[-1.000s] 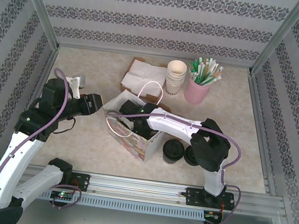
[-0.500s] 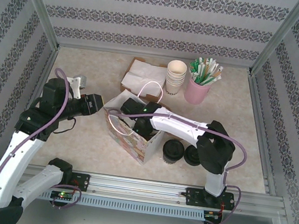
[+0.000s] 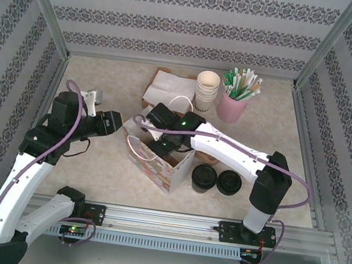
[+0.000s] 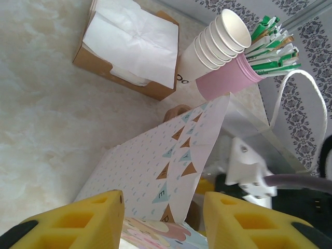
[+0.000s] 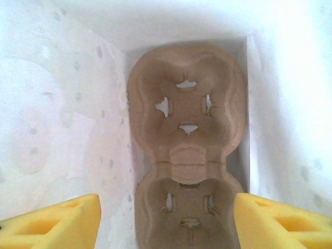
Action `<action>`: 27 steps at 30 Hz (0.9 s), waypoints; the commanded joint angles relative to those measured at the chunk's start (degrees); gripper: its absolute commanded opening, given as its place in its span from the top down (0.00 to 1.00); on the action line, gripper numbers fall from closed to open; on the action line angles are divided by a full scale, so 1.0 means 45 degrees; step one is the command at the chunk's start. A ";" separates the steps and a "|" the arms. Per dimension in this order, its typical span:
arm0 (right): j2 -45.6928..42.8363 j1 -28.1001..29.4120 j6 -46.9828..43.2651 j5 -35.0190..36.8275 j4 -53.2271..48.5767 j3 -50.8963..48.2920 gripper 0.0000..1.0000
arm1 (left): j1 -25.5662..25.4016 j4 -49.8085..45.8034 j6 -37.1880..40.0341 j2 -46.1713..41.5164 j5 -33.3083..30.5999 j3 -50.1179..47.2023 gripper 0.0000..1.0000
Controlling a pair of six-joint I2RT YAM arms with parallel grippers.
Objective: Pack the takeout coffee
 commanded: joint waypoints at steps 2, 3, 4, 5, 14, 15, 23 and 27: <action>-0.0701 0.0107 0.0306 0.0014 -0.0774 0.0935 0.32 | -0.0144 -0.0148 -0.0143 -0.0042 0.0155 0.0196 0.55; -0.0774 0.0106 0.0302 0.0020 -0.0923 0.1172 0.32 | -0.0138 -0.0146 -0.0158 -0.0044 0.0141 0.0187 0.55; -0.0797 0.0107 0.0287 0.0000 -0.1095 0.1362 0.32 | -0.0136 -0.0140 -0.0161 -0.0044 0.0152 0.0190 0.55; -0.0838 0.0107 0.0249 0.0000 -0.1244 0.1599 0.32 | -0.0142 -0.0141 -0.0154 -0.0042 0.0147 0.0186 0.55; -0.1241 0.0107 0.0459 0.0720 -0.2369 0.3213 0.34 | -0.0143 -0.0165 -0.0153 -0.0060 0.0063 0.0207 0.55; -0.1302 0.0113 0.0481 0.0867 -0.2446 0.3307 0.34 | -0.0141 -0.0165 -0.0168 -0.0064 0.0073 0.0185 0.55; -0.1870 0.0107 0.0384 0.1133 -0.2465 0.3411 0.40 | -0.0143 -0.0175 -0.0139 -0.0078 0.0086 0.0203 0.55; -0.2625 0.0107 0.0458 0.1801 -0.2345 0.3405 0.43 | -0.0130 -0.0069 -0.0071 0.0008 0.0133 0.0199 0.55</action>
